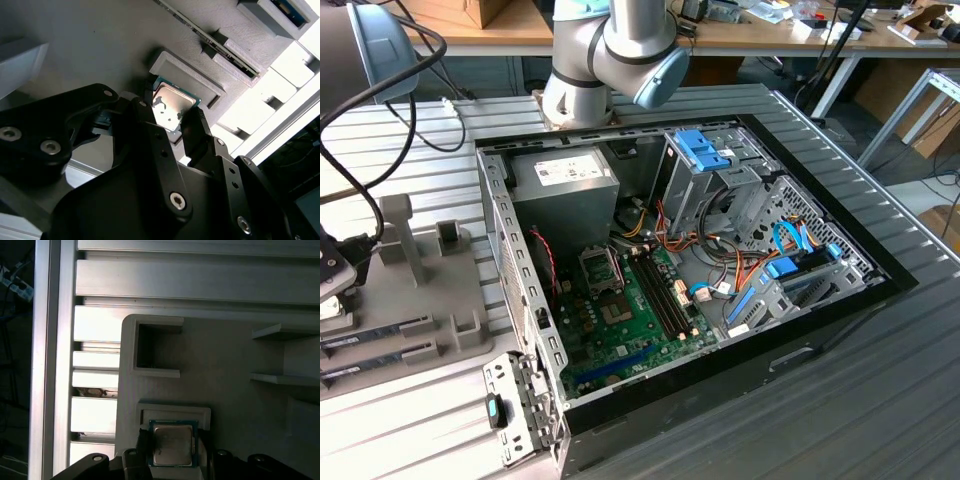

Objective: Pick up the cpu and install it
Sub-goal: 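Pick up the cpu and move it towards the insertion slot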

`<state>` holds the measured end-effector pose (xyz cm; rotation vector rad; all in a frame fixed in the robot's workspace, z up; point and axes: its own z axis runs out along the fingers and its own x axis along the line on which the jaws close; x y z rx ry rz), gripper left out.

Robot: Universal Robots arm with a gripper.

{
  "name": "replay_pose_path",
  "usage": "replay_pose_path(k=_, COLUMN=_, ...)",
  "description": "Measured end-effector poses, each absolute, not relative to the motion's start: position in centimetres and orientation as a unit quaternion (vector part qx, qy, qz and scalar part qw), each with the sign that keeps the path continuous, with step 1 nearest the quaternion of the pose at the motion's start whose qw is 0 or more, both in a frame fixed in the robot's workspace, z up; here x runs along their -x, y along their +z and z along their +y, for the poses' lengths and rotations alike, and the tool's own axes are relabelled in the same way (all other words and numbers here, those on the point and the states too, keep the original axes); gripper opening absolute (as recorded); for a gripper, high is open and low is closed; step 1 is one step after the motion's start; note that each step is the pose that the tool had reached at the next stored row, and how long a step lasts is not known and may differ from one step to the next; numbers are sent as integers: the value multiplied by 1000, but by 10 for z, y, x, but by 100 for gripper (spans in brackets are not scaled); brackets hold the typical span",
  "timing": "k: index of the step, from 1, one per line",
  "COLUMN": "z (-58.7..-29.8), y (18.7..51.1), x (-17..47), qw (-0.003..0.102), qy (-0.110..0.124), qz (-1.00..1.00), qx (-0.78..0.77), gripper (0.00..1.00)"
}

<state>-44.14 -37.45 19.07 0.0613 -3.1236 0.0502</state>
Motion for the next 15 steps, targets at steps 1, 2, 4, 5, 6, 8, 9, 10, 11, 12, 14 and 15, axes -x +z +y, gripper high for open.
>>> replay_pose_path(k=1, z=-374, y=191, x=441, qw=8, qy=16, qz=-1000, qx=-20, gripper=47)
replay_pose_path(k=2, z=-374, y=191, x=441, qw=8, qy=16, qz=-1000, qx=-20, gripper=47)
replay_pose_path(k=4, z=-374, y=191, x=441, qw=8, qy=16, qz=-1000, qx=-20, gripper=47)
replay_pose_path(k=5, z=-374, y=191, x=441, qw=8, qy=16, qz=-1000, qx=-20, gripper=47)
replay_pose_path(k=6, z=-374, y=191, x=441, qw=8, qy=16, qz=-1000, qx=-20, gripper=47)
replay_pose_path(k=8, z=-374, y=191, x=441, qw=8, qy=16, qz=-1000, qx=-20, gripper=47)
replay_pose_path(k=9, z=-374, y=191, x=441, qw=8, qy=16, qz=-1000, qx=-20, gripper=47)
replay_pose_path(k=10, z=-374, y=191, x=441, qw=8, qy=16, qz=-1000, qx=-20, gripper=47)
replay_pose_path(k=11, z=-374, y=191, x=441, qw=8, qy=16, qz=-1000, qx=-20, gripper=47)
replay_pose_path(k=12, z=-374, y=191, x=441, qw=8, qy=16, qz=-1000, qx=-20, gripper=47)
replay_pose_path(k=14, z=-374, y=191, x=441, qw=8, qy=16, qz=-1000, qx=-20, gripper=47)
replay_pose_path(k=15, z=-374, y=191, x=441, qw=8, qy=16, qz=-1000, qx=-20, gripper=47)
